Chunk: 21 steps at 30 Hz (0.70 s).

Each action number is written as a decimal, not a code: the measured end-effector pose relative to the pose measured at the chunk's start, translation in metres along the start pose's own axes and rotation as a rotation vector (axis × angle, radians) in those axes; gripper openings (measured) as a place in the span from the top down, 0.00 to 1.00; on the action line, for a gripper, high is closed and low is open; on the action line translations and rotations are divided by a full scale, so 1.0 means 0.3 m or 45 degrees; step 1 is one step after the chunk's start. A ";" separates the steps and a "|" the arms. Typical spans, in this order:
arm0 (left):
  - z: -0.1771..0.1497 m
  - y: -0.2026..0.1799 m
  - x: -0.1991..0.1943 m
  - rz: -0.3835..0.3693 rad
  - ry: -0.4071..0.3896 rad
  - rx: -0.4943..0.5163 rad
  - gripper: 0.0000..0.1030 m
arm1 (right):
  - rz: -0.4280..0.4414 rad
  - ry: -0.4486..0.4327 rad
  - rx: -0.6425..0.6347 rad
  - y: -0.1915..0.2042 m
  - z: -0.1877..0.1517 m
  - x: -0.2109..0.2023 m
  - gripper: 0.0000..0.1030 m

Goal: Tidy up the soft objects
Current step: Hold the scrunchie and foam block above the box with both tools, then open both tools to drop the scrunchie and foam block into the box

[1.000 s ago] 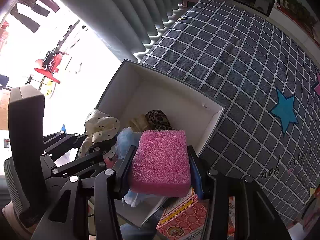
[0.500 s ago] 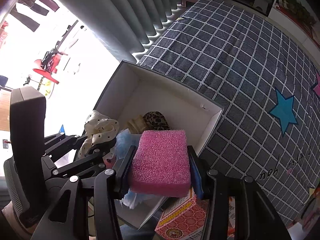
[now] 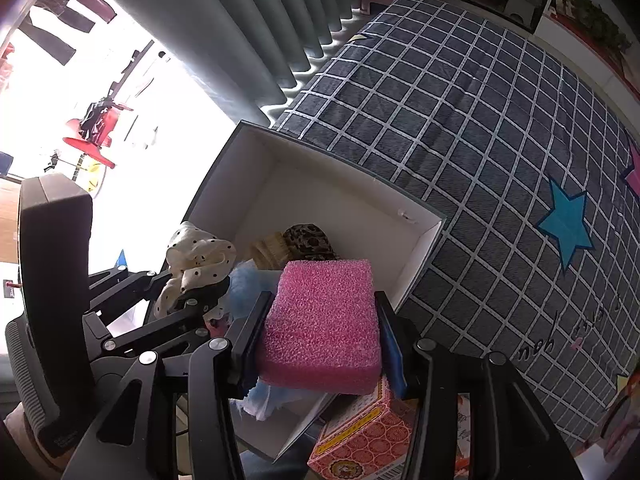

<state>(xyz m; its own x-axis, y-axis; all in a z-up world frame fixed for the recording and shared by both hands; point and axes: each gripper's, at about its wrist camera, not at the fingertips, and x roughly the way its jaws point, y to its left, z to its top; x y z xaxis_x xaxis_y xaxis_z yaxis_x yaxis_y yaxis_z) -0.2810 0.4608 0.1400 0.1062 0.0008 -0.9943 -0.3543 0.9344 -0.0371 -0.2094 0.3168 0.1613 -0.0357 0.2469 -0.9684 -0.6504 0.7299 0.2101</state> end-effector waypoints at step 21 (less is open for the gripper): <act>0.002 0.000 0.008 0.003 0.005 -0.007 0.76 | -0.028 0.003 0.004 -0.004 0.006 0.009 0.51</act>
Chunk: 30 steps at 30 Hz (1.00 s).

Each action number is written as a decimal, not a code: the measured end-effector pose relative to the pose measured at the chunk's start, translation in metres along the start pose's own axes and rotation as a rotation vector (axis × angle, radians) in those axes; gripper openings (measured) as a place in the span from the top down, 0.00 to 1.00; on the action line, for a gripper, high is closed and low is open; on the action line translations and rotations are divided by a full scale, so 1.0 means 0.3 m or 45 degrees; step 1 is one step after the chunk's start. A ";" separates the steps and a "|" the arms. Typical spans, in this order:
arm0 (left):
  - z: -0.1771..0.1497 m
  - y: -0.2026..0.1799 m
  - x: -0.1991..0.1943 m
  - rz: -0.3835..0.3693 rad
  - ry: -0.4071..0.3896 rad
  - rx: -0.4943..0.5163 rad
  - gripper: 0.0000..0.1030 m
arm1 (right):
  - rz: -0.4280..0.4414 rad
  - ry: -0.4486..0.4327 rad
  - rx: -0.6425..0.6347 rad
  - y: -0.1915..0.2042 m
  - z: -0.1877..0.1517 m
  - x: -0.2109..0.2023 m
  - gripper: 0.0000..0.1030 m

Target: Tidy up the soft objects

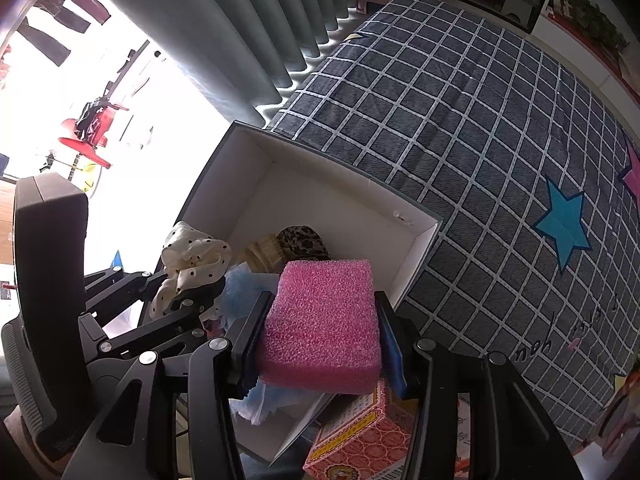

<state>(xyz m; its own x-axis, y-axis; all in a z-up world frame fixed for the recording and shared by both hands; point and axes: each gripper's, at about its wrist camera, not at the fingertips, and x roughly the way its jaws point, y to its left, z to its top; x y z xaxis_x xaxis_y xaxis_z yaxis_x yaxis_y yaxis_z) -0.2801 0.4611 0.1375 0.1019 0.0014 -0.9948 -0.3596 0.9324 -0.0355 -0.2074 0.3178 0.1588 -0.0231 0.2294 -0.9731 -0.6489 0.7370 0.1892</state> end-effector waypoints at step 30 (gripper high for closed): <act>-0.271 0.052 -0.266 -0.024 -0.143 -0.004 0.20 | -0.054 -0.102 -0.039 0.116 -0.175 -0.204 0.00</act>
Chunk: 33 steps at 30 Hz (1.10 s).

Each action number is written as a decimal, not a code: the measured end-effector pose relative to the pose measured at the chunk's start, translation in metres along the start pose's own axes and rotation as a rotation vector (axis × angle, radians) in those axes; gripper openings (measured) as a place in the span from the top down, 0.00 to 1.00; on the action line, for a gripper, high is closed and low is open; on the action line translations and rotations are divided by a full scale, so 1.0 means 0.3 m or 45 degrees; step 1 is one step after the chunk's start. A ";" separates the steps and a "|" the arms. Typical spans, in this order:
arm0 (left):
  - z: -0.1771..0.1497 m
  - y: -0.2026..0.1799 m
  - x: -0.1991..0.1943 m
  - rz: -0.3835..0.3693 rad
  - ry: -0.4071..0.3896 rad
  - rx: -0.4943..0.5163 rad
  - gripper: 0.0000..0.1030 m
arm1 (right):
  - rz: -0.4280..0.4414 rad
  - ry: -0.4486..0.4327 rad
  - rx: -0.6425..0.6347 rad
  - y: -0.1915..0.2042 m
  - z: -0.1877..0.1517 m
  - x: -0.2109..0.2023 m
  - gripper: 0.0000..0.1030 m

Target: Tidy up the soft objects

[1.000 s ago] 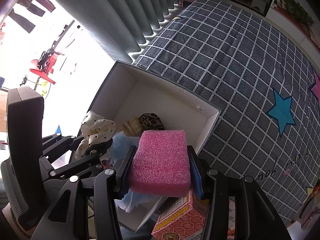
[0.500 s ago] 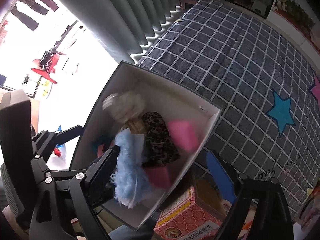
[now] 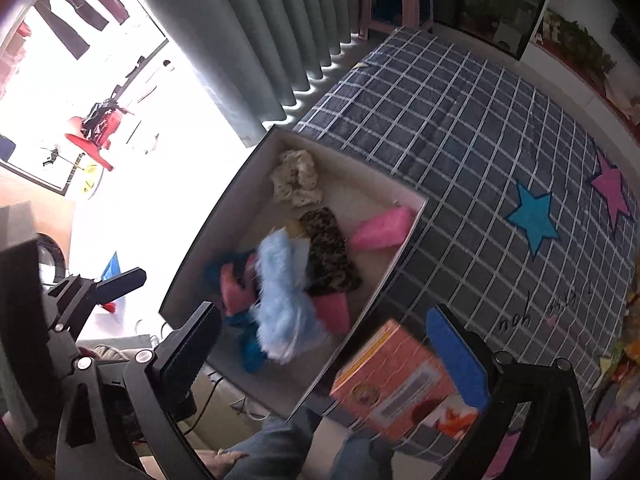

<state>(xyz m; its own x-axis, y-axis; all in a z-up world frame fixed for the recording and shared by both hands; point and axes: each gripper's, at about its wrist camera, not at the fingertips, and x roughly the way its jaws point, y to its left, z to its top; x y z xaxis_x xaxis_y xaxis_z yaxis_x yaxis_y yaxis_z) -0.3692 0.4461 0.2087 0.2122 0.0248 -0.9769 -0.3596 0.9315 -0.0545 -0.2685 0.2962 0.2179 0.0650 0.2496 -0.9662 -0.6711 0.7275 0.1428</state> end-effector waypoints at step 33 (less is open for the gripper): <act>-0.087 0.019 -0.020 0.003 0.015 -0.033 0.20 | -0.058 0.042 -0.046 0.091 -0.031 0.029 0.00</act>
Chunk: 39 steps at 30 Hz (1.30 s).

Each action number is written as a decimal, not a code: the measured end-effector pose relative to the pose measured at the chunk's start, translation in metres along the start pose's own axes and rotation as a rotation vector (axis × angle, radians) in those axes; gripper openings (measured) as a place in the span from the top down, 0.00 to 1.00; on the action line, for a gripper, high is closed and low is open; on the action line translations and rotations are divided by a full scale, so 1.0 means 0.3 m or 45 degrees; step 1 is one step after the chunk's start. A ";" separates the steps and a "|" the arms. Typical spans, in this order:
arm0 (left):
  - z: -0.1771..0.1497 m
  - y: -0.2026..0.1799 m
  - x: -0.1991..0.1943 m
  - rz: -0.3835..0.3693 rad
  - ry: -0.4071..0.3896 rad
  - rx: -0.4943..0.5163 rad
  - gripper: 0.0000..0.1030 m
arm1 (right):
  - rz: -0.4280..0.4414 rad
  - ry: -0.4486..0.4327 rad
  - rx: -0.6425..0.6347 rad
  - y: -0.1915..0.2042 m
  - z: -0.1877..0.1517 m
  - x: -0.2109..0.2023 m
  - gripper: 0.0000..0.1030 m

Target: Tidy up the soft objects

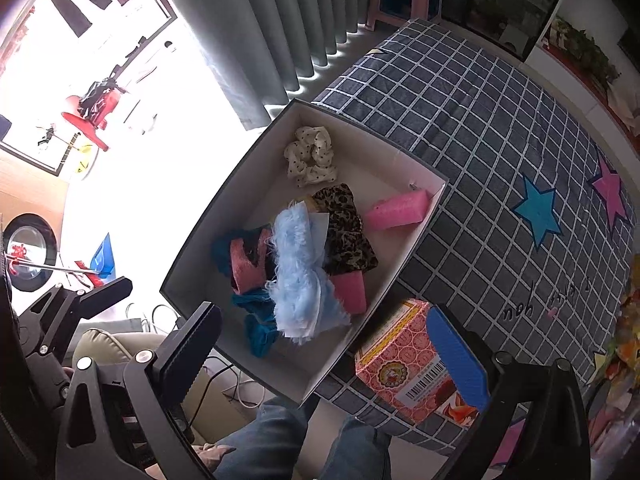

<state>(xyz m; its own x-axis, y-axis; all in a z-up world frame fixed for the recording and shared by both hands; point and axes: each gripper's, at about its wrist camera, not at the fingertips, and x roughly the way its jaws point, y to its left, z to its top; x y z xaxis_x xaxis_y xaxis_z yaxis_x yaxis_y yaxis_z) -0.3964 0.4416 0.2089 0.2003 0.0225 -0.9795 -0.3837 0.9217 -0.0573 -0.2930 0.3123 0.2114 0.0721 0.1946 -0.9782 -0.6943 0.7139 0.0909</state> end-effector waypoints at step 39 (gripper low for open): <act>-0.013 0.028 0.022 -0.047 0.033 -0.034 0.20 | 0.002 0.042 -0.010 0.010 0.010 0.060 0.00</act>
